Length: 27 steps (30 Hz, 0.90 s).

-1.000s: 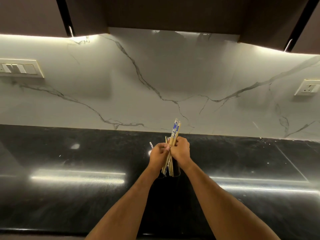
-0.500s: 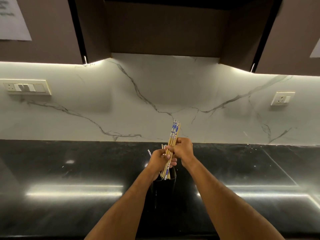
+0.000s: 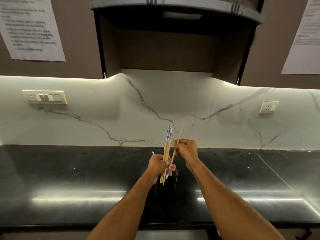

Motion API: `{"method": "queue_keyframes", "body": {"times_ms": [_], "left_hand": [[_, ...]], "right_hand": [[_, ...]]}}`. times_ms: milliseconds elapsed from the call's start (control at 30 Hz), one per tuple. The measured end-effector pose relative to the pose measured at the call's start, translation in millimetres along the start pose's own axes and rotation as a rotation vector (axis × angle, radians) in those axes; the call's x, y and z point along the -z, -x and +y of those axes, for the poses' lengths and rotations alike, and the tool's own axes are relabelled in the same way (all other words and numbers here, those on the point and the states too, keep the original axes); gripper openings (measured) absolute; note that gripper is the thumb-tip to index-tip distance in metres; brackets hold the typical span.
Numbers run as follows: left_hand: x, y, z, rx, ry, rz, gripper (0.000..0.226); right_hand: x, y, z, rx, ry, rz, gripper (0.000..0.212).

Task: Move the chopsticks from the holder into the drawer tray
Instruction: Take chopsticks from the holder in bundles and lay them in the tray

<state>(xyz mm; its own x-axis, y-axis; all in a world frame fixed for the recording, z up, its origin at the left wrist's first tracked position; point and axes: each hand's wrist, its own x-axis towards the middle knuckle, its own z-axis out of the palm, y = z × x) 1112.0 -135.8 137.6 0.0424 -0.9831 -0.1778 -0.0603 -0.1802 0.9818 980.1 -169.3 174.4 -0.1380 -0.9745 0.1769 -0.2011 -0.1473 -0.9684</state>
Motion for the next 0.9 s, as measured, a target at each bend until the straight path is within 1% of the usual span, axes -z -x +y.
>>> {"method": "queue_keyframes", "body": {"times_ms": [100,167,200,267,367,400,433,533,567,633,800,900], "left_hand": [[7.9,10.4,4.3,0.033,-0.012,0.107,0.016],[13.5,16.3,8.9,0.048,0.043,0.149,0.017],[15.7,19.4,12.1,0.063,0.092,0.146,0.018],[17.3,24.8,20.9,0.098,0.210,0.097,0.020],[17.4,32.0,36.7,0.133,0.339,-0.012,0.024],[17.8,32.9,40.1,0.133,0.366,-0.051,0.025],[18.1,34.8,42.8,0.126,0.382,-0.089,0.024],[18.6,39.0,47.0,0.085,0.349,-0.136,0.020],[19.0,38.3,46.3,0.075,0.316,-0.132,0.019],[20.7,36.8,43.0,0.072,0.274,-0.129,0.017],[25.4,34.9,34.1,0.083,0.217,-0.109,0.019],[26.8,33.9,31.2,0.077,0.201,-0.116,0.019]], "right_hand": [[11.0,9.6,-20.5,0.158,0.008,0.150,0.014],[16.1,14.6,-34.1,0.273,-0.004,0.170,0.008],[16.8,17.5,-38.7,0.337,0.021,0.154,0.008],[16.1,22.0,-41.5,0.466,0.157,0.074,0.019],[15.6,32.5,-33.8,0.624,0.525,-0.098,0.046],[16.1,37.3,-29.9,0.654,0.634,-0.148,0.049],[16.3,43.6,-27.0,0.685,0.724,-0.187,0.047],[17.6,59.3,-20.9,0.819,0.820,-0.250,0.014],[18.0,61.4,-19.6,0.834,0.826,-0.262,0.011],[17.3,61.4,-14.4,0.841,0.838,-0.278,0.013],[14.1,58.3,6.1,0.861,0.884,-0.319,0.038],[16.8,56.0,10.4,0.786,0.797,-0.356,0.045]]}}
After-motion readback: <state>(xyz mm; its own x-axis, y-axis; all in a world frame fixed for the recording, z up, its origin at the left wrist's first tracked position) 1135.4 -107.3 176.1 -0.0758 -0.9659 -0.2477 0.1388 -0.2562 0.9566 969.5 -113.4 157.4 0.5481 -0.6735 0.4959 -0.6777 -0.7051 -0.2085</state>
